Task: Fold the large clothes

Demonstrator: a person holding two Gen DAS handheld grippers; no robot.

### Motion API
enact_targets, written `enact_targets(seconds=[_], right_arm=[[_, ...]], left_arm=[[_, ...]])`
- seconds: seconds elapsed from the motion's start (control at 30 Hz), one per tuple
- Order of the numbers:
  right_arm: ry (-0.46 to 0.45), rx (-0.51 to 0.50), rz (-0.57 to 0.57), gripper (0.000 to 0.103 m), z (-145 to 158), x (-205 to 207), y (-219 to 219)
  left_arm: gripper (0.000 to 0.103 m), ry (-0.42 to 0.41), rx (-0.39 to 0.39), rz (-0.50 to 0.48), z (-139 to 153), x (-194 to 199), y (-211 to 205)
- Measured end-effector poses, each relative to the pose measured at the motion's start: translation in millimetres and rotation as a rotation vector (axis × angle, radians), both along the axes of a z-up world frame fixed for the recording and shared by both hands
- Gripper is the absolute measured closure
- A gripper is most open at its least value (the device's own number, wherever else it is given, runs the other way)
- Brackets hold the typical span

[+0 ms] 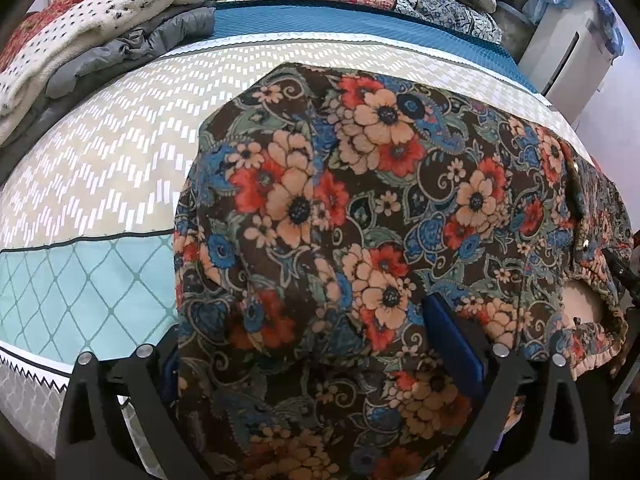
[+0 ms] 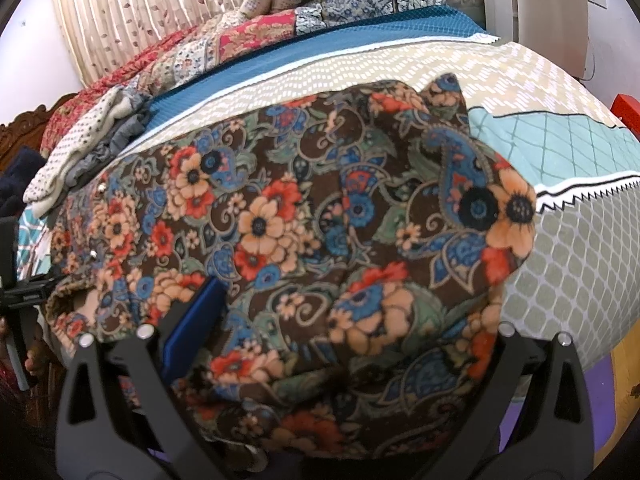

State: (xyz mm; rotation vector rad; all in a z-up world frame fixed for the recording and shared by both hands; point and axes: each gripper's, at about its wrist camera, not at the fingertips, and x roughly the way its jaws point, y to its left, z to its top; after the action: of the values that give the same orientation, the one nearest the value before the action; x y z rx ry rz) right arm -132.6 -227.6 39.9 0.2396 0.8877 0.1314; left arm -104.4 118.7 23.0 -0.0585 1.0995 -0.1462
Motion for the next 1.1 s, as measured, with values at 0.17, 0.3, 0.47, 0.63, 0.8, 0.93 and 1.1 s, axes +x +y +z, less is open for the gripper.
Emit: enact_targets(seconds=[0.17,0.3,0.47,0.63,0.8,0.93,1.1], right_arm=[[-0.003,0.0,0.0,0.005,0.1,0.0,-1.5],[-0.004,-0.003,-0.001,0.005,-0.4,-1.0,-0.5],[-0.003,0.0,0.0,0.005,-0.7,-0.7,-1.3],[-0.003,0.0,-0.001,0.005,-0.9,-1.6,-0.1],[-0.004,0.0,-0.002,0.005,-1.2,-2.4,-0.1],[-0.005,-0.001,-0.003,0.005,-1.4,-2.6,-0.2],[-0.006,-0.001,-0.004,0.005,-1.6,-2.7,-0.1]], left_arm=[[0.103,-0.007,-0.007,-0.005,-0.8,-1.8,0.2],[0.103,-0.008,-0.007,-0.004,-1.8,-2.1,1.1],[0.103,-0.007,-0.008,-0.004,-1.7,-2.0,1.1],[0.103,-0.008,-0.008,-0.004,-1.9,-2.2,1.5],[0.103,-0.008,-0.008,-0.005,-1.9,-1.7,1.4],[0.103,-0.007,-0.008,-0.004,-2.0,-1.7,1.2],[0.103,-0.007,-0.009,-0.004,-1.6,-0.9,1.0]])
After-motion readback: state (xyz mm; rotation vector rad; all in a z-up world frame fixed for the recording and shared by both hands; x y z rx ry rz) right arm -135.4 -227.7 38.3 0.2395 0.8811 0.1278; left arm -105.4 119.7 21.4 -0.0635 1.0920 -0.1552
